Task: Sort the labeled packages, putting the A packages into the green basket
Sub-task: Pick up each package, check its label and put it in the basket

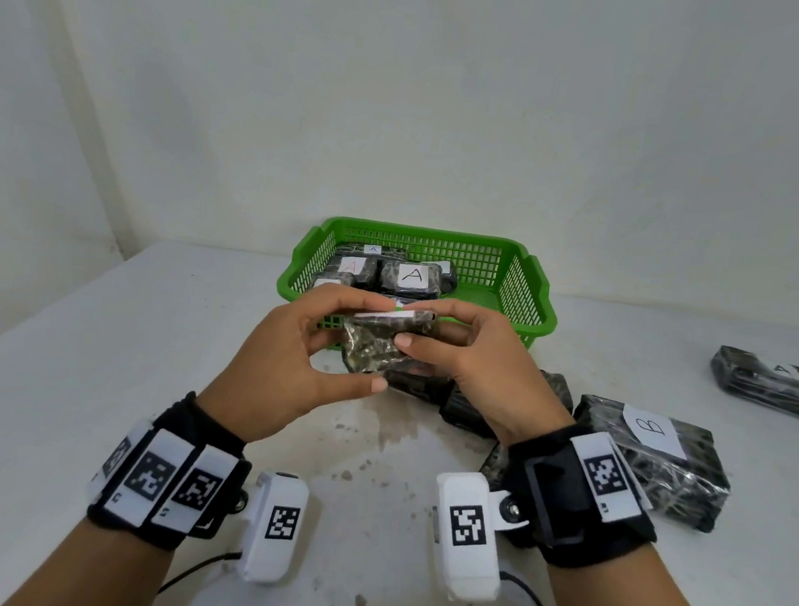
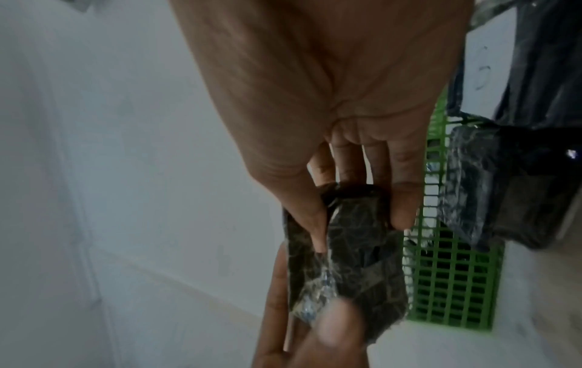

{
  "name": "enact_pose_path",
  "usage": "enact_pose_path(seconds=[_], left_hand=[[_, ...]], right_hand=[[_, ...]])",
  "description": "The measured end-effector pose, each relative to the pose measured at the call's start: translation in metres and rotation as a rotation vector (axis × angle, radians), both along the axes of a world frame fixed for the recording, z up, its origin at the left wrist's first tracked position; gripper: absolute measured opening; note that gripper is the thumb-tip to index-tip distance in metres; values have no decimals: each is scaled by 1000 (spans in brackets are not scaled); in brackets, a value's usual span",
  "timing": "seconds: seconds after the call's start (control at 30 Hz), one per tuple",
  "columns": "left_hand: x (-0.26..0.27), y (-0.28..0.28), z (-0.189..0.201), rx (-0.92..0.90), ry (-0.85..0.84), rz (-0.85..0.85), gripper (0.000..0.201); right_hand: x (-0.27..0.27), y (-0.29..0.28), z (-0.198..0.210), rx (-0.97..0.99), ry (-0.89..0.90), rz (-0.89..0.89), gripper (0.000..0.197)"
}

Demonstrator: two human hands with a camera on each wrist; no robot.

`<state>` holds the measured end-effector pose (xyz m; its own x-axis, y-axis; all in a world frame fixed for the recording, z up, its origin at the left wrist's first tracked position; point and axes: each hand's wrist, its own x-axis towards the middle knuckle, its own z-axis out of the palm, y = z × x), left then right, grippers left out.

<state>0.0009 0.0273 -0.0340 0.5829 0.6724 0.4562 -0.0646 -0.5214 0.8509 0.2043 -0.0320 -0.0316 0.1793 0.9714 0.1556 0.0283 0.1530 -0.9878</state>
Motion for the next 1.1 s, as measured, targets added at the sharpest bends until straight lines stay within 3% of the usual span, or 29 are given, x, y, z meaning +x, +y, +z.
enact_pose_path(seconds=[0.1, 0.23, 0.37, 0.57, 0.73, 0.8, 0.93, 1.1], left_hand=[[-1, 1, -1, 5, 40, 1, 60], [0, 5, -4, 15, 94, 48, 54], [0, 7, -6, -34, 31, 105, 55], [4, 5, -8, 41, 44, 198, 60], [1, 3, -4, -20, 102, 89, 65], [1, 0, 1, -37, 102, 38, 60], [-1, -1, 4, -35, 100, 49, 69], [1, 1, 0, -56, 30, 106, 60]], right_hand=[[1, -3, 4, 111, -169, -4, 37], [-2, -3, 4, 164, -201, 30, 48], [-6, -3, 4, 123, -111, -11, 53], [-19, 1, -1, -40, 62, 42, 63], [-12, -4, 4, 31, -32, 60, 36], [-6, -7, 8, 51, -82, 94, 42], [-1, -10, 10, 45, -167, 134, 55], [-11, 0, 4, -39, -73, 63, 51]])
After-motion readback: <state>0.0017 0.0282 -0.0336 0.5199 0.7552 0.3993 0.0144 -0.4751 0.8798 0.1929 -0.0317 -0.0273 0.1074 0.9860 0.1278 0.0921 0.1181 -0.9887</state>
